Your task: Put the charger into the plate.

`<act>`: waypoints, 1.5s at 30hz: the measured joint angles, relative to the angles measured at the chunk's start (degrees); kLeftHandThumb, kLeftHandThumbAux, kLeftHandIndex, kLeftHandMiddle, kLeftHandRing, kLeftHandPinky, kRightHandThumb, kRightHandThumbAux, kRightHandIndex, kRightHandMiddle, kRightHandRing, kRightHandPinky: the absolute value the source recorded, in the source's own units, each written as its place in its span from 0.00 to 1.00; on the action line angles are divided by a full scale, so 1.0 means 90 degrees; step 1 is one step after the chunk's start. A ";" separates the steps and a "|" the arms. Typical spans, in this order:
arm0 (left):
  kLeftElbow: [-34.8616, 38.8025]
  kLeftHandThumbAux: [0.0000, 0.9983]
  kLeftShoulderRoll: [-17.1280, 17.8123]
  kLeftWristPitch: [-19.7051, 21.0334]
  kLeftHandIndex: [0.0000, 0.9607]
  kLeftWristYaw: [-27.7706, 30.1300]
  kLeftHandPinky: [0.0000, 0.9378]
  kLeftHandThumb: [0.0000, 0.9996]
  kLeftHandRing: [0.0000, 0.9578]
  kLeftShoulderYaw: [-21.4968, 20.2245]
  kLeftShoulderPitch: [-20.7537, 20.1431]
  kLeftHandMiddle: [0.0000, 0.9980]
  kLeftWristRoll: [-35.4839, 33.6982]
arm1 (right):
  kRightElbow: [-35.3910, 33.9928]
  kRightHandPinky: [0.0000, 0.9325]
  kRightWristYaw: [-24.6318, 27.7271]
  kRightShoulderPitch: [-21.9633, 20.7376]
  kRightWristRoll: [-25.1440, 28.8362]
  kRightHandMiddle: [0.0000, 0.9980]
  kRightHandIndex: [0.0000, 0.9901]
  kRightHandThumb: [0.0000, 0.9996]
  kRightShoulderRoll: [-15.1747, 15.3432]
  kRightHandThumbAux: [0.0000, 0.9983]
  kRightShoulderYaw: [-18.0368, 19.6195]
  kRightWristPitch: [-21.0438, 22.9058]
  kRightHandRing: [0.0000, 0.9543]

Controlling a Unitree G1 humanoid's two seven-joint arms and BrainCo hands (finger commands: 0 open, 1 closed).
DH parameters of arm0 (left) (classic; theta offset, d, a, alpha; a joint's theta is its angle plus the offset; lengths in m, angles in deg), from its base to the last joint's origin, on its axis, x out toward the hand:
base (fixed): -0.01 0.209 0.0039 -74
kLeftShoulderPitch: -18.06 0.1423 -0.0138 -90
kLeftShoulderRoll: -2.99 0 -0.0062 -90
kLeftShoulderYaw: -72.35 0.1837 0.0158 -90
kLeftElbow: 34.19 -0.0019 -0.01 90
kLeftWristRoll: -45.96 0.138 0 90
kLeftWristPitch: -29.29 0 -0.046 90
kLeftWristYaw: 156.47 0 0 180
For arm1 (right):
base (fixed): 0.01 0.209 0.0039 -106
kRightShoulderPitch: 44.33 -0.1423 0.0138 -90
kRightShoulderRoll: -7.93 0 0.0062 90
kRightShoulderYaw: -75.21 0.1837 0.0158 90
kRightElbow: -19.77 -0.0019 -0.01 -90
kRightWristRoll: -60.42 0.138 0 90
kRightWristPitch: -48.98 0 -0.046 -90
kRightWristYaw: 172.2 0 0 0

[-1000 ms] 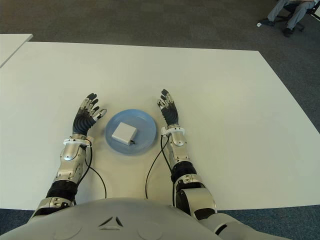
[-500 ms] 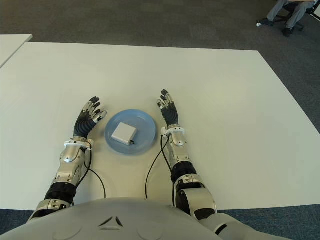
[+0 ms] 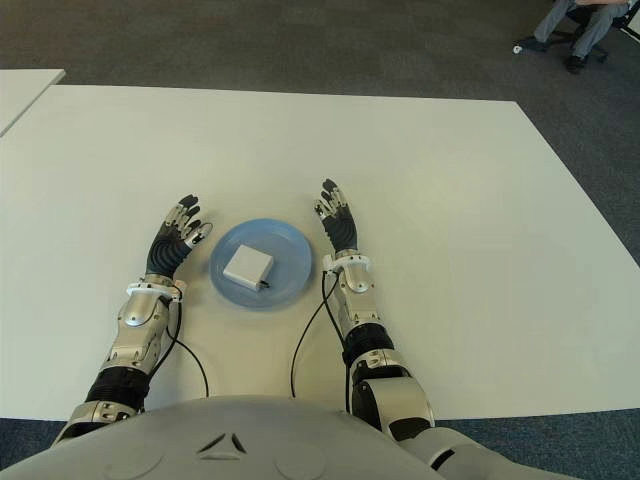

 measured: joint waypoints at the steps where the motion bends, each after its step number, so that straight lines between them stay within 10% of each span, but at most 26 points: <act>1: -0.0002 0.64 0.0000 -0.0002 0.00 0.0000 0.00 0.00 0.00 -0.0003 0.0004 0.00 -0.0007 | -0.0013 0.06 0.0006 0.0015 0.0000 0.05 0.01 0.00 0.0002 0.59 0.0000 0.0004 0.05; 45: -0.1429 0.60 -0.0007 -0.1072 0.00 0.0016 0.00 0.00 0.00 -0.0409 -0.0746 0.00 -0.0161 | -0.0131 0.00 -0.0275 0.0199 -0.0084 0.03 0.00 0.00 0.0052 0.54 0.0151 -0.0239 0.00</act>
